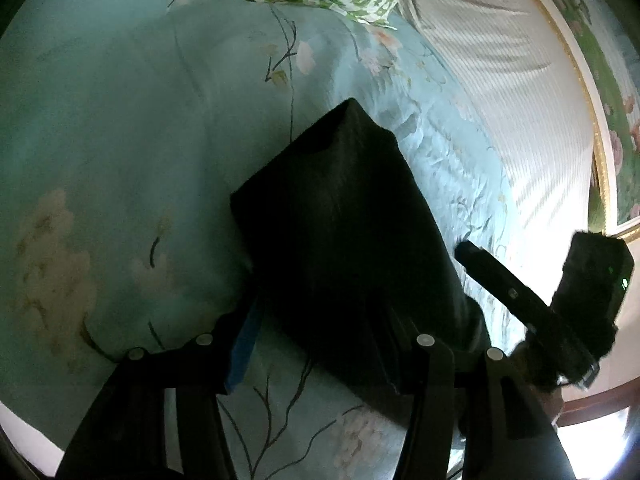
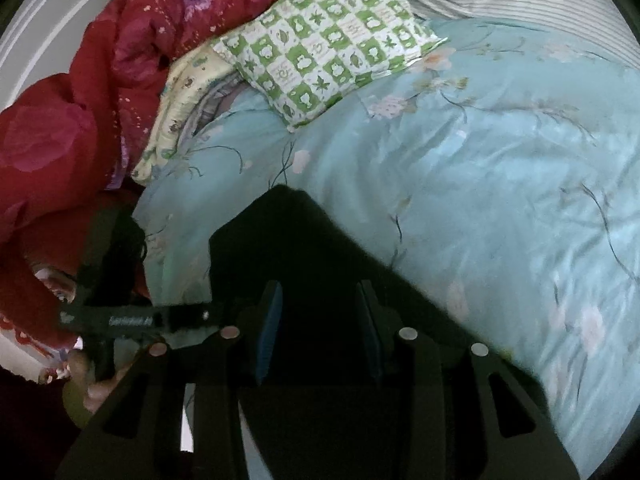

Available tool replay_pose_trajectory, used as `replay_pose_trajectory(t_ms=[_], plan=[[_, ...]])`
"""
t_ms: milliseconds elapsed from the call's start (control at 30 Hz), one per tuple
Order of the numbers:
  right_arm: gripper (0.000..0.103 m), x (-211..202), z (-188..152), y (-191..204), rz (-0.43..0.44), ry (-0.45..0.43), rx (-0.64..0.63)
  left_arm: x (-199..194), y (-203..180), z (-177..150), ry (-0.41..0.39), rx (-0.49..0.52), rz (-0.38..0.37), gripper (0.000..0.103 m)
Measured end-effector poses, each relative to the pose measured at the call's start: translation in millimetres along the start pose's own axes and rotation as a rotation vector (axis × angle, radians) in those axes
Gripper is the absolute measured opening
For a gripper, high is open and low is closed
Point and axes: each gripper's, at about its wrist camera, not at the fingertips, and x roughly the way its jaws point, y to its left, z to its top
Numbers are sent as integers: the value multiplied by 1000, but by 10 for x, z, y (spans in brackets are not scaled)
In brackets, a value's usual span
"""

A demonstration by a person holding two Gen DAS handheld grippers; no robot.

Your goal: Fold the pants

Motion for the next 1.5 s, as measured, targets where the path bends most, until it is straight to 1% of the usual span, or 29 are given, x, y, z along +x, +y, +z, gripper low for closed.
replay_pose_trajectory(t_ms=[133, 233, 300, 367, 433, 467, 567, 600, 633, 733, 800, 900, 1033, 1133, 1233, 1367, 1500], plan=[[40, 265, 195, 7, -1, 60, -46, -1, 52, 44, -13, -23, -18, 54], [40, 421, 325, 20, 0, 85, -81, 9, 65, 53, -27, -26, -17, 48], [40, 536, 405, 23, 16, 108, -97, 13, 73, 62, -33, -22, -5, 43], [40, 654, 465, 33, 36, 140, -106, 12, 89, 58, -36, -23, -6, 42], [40, 767, 492, 62, 51, 176, -125, 9, 120, 55, -38, -31, -17, 41], [40, 806, 491, 75, 52, 184, -134, 9, 130, 58, -40, -34, -17, 39], [40, 846, 485, 61, 60, 185, -127, 7, 143, 66, -46, -33, -5, 32], [38, 840, 479, 53, 63, 180, -122, -1, 143, 63, -49, -30, 2, 30], [32, 830, 471, 48, 67, 178, -119, -1, 141, 68, -50, -27, 5, 28], [25, 770, 462, 56, 62, 166, -118, -25, 141, 61, -50, -25, 0, 22], [24, 717, 461, 87, 59, 155, -123, -43, 114, 59, -47, -26, -5, 19], [22, 602, 465, 148, 60, 127, -128, -114, 22, 61, -53, -13, -16, 17], [21, 309, 452, 202, 79, 61, -118, -273, -168, 25, -69, 31, -45, 15], [21, -21, 419, 226, 92, -15, -96, -421, -407, -14, -83, 92, -79, 15], [21, -363, 351, 254, 96, -93, -86, -581, -735, -88, -101, 177, -114, 15], [20, -803, 225, 201, 101, -184, -44, -681, -1129, -234, -95, 273, -156, 15], [20, -1185, 29, 92, 101, -262, -5, -689, -1534, -446, -76, 373, -187, 15]])
